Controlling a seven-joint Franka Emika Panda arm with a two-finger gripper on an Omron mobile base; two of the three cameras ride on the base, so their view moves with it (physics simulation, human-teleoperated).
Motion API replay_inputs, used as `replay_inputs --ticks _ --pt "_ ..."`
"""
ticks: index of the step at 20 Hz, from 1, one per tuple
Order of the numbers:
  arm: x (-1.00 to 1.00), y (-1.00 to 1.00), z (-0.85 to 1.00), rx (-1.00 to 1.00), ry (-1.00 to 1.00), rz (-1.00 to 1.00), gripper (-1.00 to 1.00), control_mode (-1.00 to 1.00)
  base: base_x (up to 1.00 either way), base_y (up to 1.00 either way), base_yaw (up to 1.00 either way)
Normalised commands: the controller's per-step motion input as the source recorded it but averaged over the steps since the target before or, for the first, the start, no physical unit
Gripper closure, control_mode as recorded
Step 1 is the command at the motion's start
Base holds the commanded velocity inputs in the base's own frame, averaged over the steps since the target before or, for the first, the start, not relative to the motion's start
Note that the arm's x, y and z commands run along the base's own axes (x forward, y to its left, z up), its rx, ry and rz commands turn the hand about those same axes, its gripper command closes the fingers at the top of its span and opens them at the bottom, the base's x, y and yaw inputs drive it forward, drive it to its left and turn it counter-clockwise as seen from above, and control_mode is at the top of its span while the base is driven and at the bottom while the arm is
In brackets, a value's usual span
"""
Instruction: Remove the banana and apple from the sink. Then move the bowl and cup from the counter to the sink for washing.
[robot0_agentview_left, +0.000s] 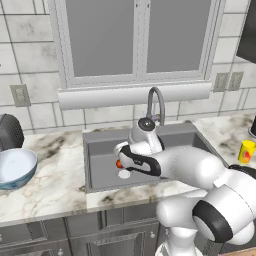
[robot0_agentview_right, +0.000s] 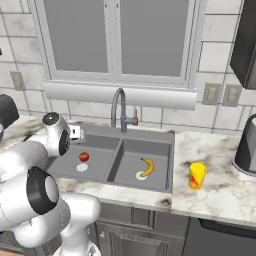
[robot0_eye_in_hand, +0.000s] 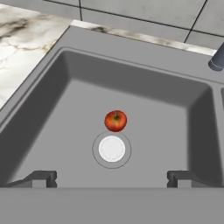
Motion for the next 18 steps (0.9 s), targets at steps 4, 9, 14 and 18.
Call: replay_inputs --ticks 4,9,14,18 --pt "0.05 0.0 -0.13 0.0 0.0 0.0 -1.0 -1.0 0.0 0.0 0.0" --pt "0.06 0.0 -0.14 0.0 0.0 0.0 -1.0 -1.0 0.0 0.0 0.0" --pt "0.1 0.0 -0.12 0.0 0.0 0.0 -1.0 -1.0 0.0 0.0 0.0" --pt "0.12 0.0 -0.1 0.0 0.0 0.0 -1.0 -1.0 0.0 0.0 0.0"
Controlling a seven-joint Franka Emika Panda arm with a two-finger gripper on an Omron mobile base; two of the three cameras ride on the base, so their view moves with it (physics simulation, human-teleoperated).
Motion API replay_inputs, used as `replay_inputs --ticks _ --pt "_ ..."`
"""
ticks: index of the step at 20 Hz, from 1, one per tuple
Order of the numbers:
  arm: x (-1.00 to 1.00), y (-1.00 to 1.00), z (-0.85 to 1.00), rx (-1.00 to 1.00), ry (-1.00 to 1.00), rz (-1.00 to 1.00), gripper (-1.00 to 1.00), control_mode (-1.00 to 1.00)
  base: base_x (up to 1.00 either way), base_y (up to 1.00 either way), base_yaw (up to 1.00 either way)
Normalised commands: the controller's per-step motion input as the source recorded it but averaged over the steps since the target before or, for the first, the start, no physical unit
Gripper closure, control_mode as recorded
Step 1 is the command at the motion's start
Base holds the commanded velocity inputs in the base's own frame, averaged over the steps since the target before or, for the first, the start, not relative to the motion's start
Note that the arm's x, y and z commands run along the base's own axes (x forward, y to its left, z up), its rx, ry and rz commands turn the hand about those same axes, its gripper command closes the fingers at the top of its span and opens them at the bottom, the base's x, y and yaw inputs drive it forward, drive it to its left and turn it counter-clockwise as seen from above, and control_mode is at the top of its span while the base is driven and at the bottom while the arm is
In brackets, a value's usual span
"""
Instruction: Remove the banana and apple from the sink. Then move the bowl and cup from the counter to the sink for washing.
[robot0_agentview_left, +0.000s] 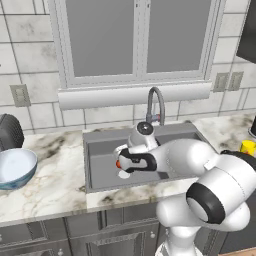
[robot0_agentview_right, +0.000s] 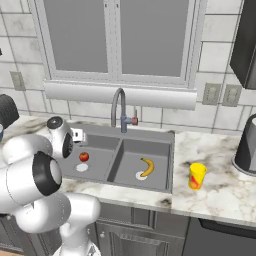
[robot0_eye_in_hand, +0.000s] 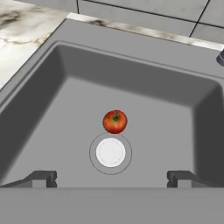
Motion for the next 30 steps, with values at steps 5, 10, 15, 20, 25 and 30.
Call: replay_inputs --ticks 5,10,15,20,25,30 --pt "0.12 0.0 -0.1 0.0 0.0 0.0 -1.0 -1.0 0.0 0.0 0.0" --pt "0.1 0.0 -0.09 0.0 0.0 0.0 -1.0 -1.0 0.0 0.0 0.0" --pt "0.06 0.0 -0.11 0.0 0.0 0.0 -1.0 -1.0 0.0 0.0 0.0" --pt "0.05 0.0 -0.12 0.0 0.0 0.0 -1.0 -1.0 0.0 0.0 0.0" --pt "0.08 0.0 -0.13 0.0 0.0 0.0 -1.0 -1.0 0.0 0.0 0.0" --pt "0.08 0.0 -0.12 0.0 0.0 0.0 -1.0 -1.0 0.0 0.0 0.0"
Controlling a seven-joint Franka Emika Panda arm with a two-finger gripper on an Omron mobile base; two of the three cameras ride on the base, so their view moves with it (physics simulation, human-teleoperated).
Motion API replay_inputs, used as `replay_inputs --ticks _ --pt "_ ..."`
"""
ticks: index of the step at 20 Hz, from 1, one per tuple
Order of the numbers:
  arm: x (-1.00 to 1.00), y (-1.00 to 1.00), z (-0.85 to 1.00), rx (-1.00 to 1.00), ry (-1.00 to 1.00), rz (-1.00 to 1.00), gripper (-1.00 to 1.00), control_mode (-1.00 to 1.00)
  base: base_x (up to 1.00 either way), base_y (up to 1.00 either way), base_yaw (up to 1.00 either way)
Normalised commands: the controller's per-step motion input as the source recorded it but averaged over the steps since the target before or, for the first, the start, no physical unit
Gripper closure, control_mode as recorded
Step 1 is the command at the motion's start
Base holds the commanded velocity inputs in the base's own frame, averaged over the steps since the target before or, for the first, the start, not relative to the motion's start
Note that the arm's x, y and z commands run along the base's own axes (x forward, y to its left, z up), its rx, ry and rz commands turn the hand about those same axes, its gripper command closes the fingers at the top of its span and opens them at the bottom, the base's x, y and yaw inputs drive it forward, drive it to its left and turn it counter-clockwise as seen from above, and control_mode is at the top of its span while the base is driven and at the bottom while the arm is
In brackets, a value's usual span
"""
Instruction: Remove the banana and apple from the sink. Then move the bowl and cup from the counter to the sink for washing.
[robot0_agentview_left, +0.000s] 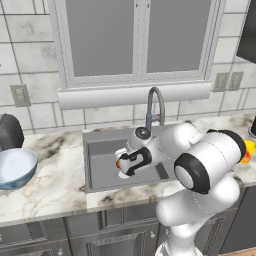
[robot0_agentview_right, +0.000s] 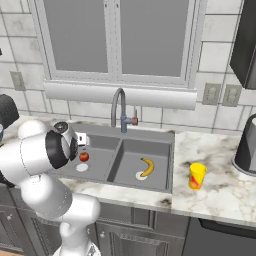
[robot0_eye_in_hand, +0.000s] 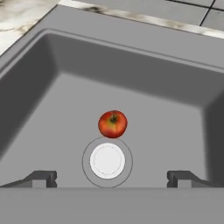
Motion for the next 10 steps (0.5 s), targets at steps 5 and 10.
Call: replay_inputs --ticks 5,10 --pt "0.09 0.0 -0.13 0.0 0.0 0.0 -1.0 -1.0 0.0 0.0 0.0" --pt "0.1 0.0 -0.13 0.0 0.0 0.0 -1.0 -1.0 0.0 0.0 0.0"
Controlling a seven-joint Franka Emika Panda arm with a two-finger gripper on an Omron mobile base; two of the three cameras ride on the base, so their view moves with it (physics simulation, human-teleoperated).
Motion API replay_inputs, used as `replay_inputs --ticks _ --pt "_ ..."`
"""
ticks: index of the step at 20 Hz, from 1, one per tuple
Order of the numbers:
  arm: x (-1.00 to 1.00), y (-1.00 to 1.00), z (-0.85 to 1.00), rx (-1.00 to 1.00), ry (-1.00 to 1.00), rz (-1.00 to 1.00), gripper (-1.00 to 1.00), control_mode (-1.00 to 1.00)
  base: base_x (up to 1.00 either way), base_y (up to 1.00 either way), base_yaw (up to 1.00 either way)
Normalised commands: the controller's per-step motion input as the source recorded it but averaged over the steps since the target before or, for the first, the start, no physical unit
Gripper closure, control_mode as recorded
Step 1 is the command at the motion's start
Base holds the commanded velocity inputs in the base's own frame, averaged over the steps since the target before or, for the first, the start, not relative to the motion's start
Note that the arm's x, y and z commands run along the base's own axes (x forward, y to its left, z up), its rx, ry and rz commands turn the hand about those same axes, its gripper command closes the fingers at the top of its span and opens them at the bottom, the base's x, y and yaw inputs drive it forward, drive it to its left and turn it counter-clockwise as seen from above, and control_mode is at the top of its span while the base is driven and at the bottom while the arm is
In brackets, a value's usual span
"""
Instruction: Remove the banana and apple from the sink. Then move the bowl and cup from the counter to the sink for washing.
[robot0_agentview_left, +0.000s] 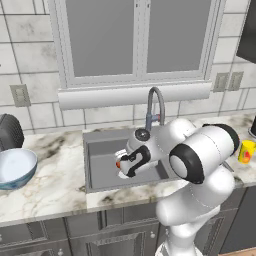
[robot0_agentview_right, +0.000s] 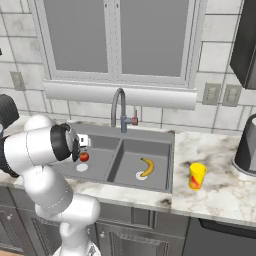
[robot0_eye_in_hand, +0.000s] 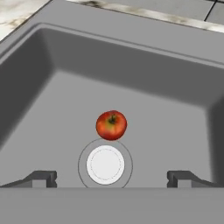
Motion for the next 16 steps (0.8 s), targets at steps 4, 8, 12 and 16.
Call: replay_inputs --ticks 4,8,12,16 --pt "0.11 0.0 -0.12 0.0 0.0 0.0 -1.0 -1.0 0.0 0.0 0.0" --pt "0.11 0.01 -0.12 0.0 0.0 0.0 -1.0 -1.0 0.0 0.0 0.0" --pt "0.11 0.03 -0.11 0.0 0.0 -0.01 -1.0 -1.0 0.0 0.0 0.0" --pt "0.1 0.04 -0.12 0.0 0.0 -0.01 -1.0 -1.0 0.0 0.0 0.0"
